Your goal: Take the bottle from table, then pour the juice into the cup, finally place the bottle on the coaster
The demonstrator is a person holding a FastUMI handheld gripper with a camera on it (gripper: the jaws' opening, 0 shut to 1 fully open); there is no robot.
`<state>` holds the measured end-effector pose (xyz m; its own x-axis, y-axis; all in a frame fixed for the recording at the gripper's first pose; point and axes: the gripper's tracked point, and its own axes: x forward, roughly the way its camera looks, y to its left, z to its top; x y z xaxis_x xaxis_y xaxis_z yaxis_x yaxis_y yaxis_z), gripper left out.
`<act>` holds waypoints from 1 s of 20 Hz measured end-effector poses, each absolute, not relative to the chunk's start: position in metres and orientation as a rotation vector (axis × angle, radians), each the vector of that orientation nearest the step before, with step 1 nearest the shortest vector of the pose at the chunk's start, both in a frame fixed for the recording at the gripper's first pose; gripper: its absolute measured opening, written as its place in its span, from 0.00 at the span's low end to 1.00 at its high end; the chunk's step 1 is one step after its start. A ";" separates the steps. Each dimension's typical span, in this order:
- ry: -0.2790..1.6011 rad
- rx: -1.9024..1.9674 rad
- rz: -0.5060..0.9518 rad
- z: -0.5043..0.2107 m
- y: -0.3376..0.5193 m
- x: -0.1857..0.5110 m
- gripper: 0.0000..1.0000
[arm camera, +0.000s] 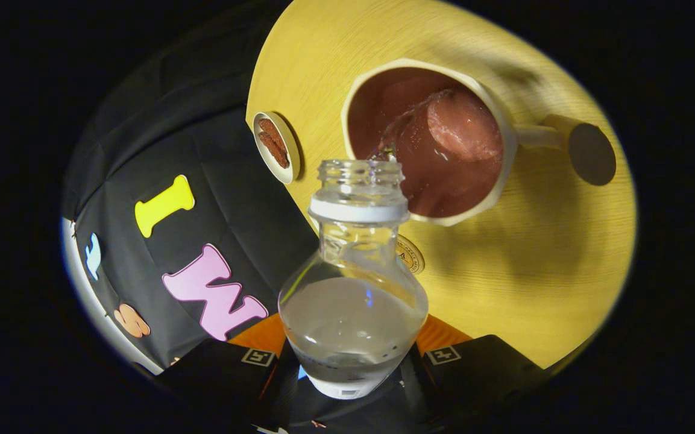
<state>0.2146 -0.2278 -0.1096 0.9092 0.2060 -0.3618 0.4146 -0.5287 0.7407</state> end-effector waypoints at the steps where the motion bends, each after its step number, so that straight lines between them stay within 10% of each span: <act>1: 0.442 2.154 -0.288 -0.108 -0.229 0.216 0.75; 20: 0.419 2.386 -0.338 -0.091 -0.236 0.217 0.75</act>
<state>0.2169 -0.2363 -0.0913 0.9145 0.2069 -0.3478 0.3838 -0.7158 0.5834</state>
